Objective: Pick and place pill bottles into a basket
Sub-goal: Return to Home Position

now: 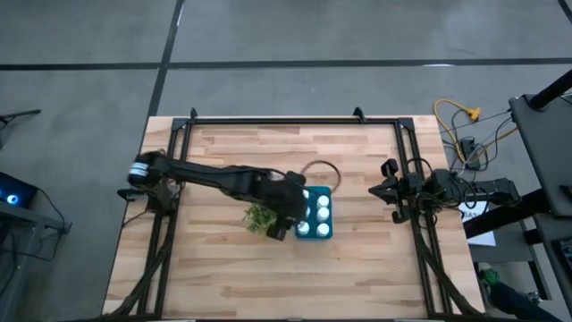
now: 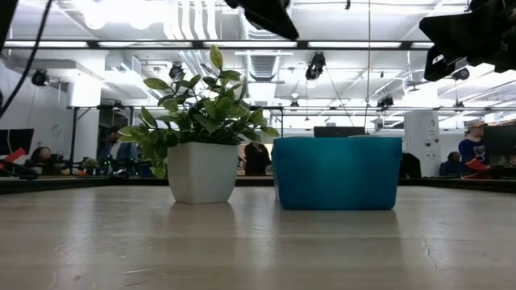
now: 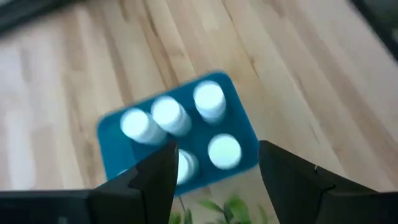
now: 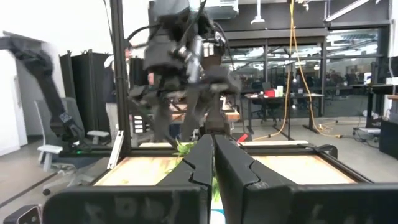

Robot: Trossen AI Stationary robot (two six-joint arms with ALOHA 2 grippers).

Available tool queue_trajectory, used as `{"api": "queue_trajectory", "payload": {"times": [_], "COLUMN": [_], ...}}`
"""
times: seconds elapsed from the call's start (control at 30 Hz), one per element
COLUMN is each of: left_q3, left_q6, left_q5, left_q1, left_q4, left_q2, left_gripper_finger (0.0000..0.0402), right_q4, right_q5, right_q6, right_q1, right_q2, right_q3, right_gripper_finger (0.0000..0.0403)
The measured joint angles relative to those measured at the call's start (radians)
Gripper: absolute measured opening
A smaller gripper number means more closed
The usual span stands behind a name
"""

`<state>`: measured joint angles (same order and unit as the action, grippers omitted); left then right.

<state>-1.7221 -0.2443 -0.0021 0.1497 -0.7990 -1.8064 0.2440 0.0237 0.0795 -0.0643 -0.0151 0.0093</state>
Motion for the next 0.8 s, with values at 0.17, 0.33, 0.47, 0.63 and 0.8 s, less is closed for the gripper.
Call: {"api": "queue_trajectory", "payload": {"times": [0.17, 0.33, 0.47, 0.63, 0.8], "left_q3": [0.251, 0.54, 0.749, 0.947, 1.066], "left_q6": [0.004, 0.029, 0.05, 0.054, 0.056], "left_q5": [-0.001, -0.003, -0.01, -0.059, -0.067], "left_q1": [-0.013, -0.03, -0.043, -0.058, -0.066], "left_q4": [0.239, 0.529, 0.75, 0.943, 1.023], "left_q2": [0.174, 0.346, 0.482, 0.64, 0.796], "left_gripper_finger": [0.0203, 0.0203, 0.0203, 0.0203, 0.0203], "right_q4": [-0.001, -0.002, -0.028, -0.09, -0.112], "right_q5": [0.0, -0.001, -0.041, -0.105, -0.145], "right_q6": [-0.001, -0.006, -0.033, -0.036, -0.035], "right_q1": [0.0, 0.0, -0.001, -0.001, -0.001], "right_q2": [0.0, 0.0, 0.0, 0.0, 0.0], "right_q3": [0.0, 0.0, 0.0, 0.0, 0.0], "right_gripper_finger": [0.0009, 0.0009, 0.0009, 0.0009, 0.0009]}}
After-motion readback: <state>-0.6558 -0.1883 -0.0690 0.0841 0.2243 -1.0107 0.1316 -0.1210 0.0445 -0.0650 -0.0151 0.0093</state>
